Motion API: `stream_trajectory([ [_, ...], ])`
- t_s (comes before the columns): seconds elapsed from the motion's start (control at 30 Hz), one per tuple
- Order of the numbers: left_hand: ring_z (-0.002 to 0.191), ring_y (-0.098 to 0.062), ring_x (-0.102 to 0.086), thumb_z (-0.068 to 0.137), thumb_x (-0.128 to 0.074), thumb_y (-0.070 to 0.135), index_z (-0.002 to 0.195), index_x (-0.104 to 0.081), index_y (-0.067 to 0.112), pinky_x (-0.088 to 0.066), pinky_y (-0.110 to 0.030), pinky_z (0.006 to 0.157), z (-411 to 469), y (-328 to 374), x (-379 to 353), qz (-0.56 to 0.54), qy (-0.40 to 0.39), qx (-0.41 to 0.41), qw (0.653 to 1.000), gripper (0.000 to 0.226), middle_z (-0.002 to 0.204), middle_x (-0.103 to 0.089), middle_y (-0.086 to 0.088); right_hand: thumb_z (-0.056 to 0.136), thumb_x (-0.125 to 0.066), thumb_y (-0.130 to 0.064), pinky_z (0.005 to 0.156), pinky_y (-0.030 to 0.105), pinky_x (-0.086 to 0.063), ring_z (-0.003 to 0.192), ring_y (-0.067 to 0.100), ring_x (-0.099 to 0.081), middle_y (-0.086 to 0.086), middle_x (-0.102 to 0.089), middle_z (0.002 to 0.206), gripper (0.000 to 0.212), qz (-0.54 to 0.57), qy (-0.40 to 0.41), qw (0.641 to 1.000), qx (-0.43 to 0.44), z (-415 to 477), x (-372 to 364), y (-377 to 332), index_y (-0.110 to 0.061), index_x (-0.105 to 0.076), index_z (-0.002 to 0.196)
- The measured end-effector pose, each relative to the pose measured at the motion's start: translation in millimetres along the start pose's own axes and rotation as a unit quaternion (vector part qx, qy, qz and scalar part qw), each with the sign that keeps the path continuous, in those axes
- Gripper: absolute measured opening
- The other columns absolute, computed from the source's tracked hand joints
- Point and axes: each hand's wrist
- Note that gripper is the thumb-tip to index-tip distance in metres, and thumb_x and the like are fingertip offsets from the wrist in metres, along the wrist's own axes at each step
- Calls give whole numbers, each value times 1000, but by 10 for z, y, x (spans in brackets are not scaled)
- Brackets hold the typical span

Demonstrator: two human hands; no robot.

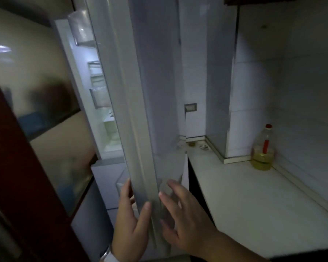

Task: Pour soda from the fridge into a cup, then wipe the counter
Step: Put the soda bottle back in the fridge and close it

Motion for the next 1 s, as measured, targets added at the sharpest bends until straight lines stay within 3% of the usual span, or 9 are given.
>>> stream_trajectory([
  [0.07, 115, -2, -59, 78, -56, 72, 133, -33, 65, -49, -20, 92, 87, -136, 185, -7, 19, 28, 999, 60, 132, -53, 29, 91, -60, -35, 105, 46, -44, 137, 35, -42, 18, -35, 148, 69, -3, 0, 1000, 27, 159, -233, -65, -17, -28, 148],
  [0.13, 123, -12, -57, 78, -57, 72, 139, -32, 59, -49, -39, 101, 168, -328, 381, -15, 33, 47, 998, 67, 141, -52, 15, 90, -62, -36, 105, 47, -44, 138, 35, -41, 18, -34, 149, 72, -1, -13, 999, 48, 322, -448, -117, -17, -26, 149],
  [0.23, 140, -21, -41, 83, -56, 66, 151, -24, 38, -35, -55, 112, 323, -581, 683, -35, 32, 58, 997, 80, 155, -37, 2, 92, -62, -38, 106, 47, -44, 138, 34, -41, 18, -34, 149, 71, 4, -20, 997, 73, 556, -757, -164, -20, -27, 151],
  [0.37, 144, -15, -32, 90, -51, 52, 153, -24, 23, -30, -47, 117, 564, -873, 1064, -46, 32, 55, 997, 74, 157, -33, 9, 87, -67, -35, 105, 48, -44, 137, 33, -43, 17, -39, 146, 66, -30, -7, 994, 106, 836, -1213, -158, -17, -40, 145],
  [0.5, 138, -6, -40, 87, -48, 45, 146, -33, 31, -35, -19, 110, 810, -1165, 1408, -63, 33, 66, 995, 62, 148, -43, 23, 81, -69, -35, 105, 47, -44, 134, 34, -46, 16, -40, 144, 70, -50, -3, 993, 108, 1122, -1639, -151, -17, -41, 143],
  [0.57, 138, -1, -38, 85, -46, 49, 144, -34, 32, -33, -15, 109, 941, -1286, 1549, -67, 37, 69, 995, 63, 146, -41, 30, 80, -67, -37, 111, 45, -39, 136, 33, -41, 16, -37, 146, 74, -71, -17, 992, 102, 1259, -1811, -123, -19, -36, 145],
  [0.77, 142, -3, -32, 89, -46, 56, 149, -33, 36, -26, -44, 119, 1255, -1580, 1837, -96, 43, 128, 986, 64, 154, -35, 18, 84, -58, -38, 116, 47, -29, 140, 35, -32, 17, -30, 152, 69, -143, -61, 986, 67, 1639, -2108, 94, -17, -36, 146],
  [0.9, 133, 1, -43, 99, -50, 25, 136, -32, 49, -34, -47, 115, 1420, -1576, 1868, -126, 89, 138, 978, 47, 151, -39, 11, 84, -54, -40, 116, 51, -26, 142, 36, -28, 17, -24, 156, 74, -186, -78, 978, 52, 1928, -2222, 274, -19, -28, 150],
  [1.0, 136, -11, -44, 87, -59, 39, 141, -30, 52, -38, -51, 112, 1535, -1701, 1892, -83, 106, 128, 983, 63, 153, -39, 7, 83, -52, -42, 116, 52, -23, 143, 37, -26, 17, -22, 157, 79, -216, -91, 971, 54, 2116, -2337, 399, -21, -21, 152],
])
Point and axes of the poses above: each hand's wrist, its own z-axis towards the middle knuckle, its own x-axis out of the back of the hand, y = z × x
